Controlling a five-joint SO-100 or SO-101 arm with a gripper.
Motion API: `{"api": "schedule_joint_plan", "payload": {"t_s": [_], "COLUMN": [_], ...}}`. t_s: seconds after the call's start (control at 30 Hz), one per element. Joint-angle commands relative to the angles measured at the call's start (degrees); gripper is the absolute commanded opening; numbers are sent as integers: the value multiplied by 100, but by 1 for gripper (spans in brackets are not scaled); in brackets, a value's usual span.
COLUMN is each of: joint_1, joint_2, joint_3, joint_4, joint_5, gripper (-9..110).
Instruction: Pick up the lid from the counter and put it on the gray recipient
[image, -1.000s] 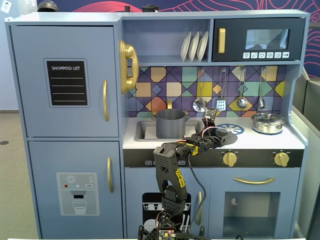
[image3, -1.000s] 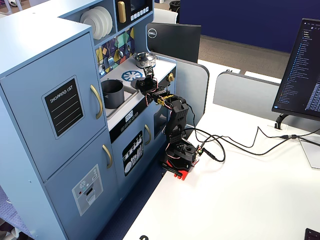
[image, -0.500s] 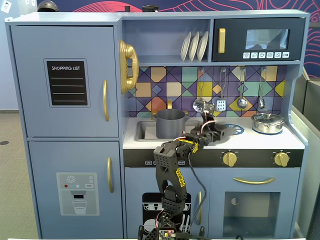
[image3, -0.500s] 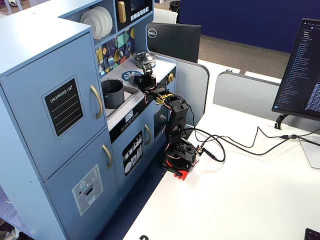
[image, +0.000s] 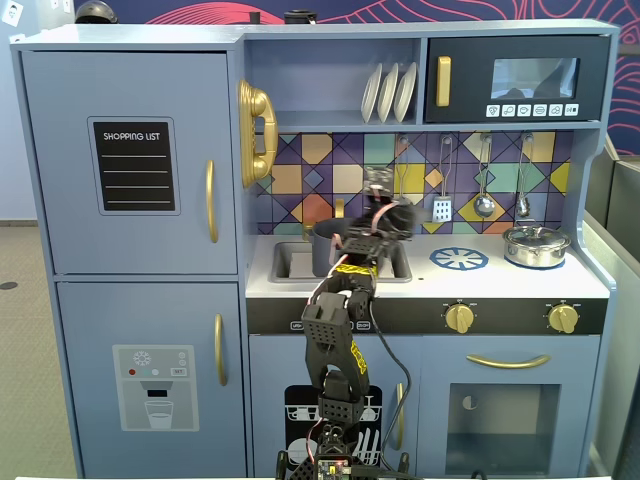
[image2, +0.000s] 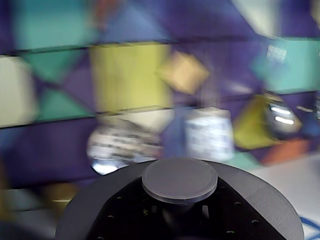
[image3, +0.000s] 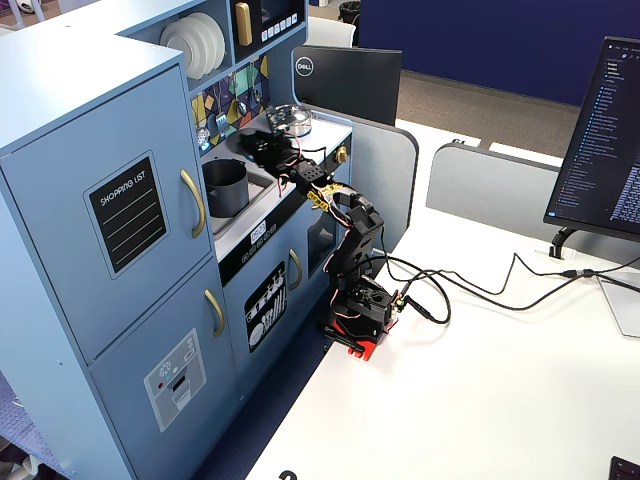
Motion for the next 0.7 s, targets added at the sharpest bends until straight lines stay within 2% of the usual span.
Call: {"api": "schedule_joint_plan", "payload": {"t_s": [0.0, 0.3, 0.67], "joint_1": [-431, -1187, -1512], "joint_2": [554, 633, 896], "joint_3": [-457, -343, 167], "joint_4": [193, 404, 431], "joint_5": [70, 70, 35], "gripper": [0, 0, 0]}}
